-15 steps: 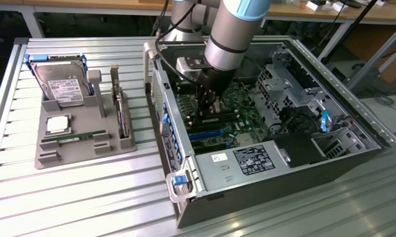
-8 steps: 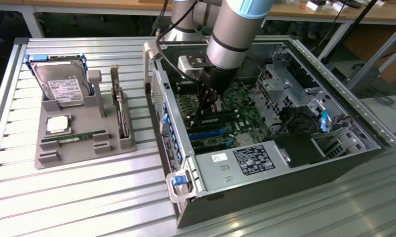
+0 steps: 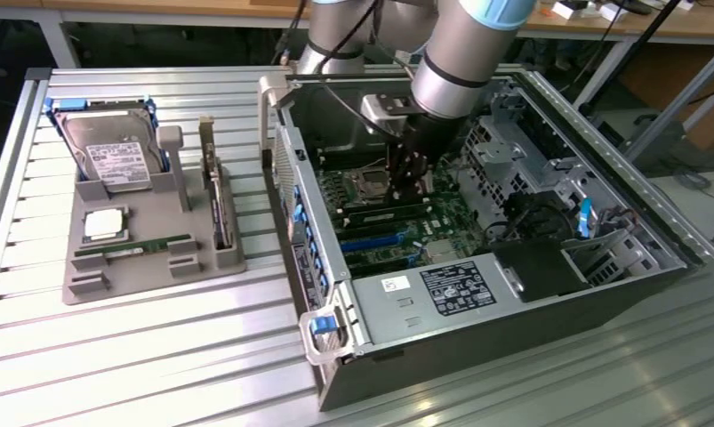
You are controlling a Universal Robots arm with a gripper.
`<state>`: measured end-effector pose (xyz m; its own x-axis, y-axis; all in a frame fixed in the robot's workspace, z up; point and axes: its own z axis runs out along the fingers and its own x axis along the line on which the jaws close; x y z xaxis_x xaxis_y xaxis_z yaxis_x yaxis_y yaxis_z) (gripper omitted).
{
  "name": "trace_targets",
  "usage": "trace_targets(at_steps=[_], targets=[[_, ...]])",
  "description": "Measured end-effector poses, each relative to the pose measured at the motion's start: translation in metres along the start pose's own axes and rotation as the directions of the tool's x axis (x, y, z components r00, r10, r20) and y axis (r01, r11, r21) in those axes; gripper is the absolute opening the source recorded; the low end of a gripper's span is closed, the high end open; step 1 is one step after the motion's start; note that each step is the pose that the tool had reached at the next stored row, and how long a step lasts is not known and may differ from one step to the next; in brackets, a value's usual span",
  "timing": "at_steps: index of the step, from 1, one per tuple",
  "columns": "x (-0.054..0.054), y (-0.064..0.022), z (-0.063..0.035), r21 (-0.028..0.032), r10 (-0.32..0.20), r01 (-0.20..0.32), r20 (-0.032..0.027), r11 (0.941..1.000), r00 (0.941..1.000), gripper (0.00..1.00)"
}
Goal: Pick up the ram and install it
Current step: 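Press down the ram until it locks into place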
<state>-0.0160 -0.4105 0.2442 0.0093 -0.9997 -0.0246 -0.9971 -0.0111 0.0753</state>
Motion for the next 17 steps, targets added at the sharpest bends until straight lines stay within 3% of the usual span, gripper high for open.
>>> trace_targets(at_steps=[8,13,17], targets=[[0.001,-0.0677,-0.0051,-0.0019,0.000,0.000,0.0028,1.0000,1.0000,0.10],[0.001,-0.0895,-0.0100,-0.0019,0.000,0.000,0.0028,1.0000,1.0000,0.10],[0.000,-0.0947,-0.0317,-0.0019,0.000,0.000,0.0021,1.0000,1.0000,0.10]])
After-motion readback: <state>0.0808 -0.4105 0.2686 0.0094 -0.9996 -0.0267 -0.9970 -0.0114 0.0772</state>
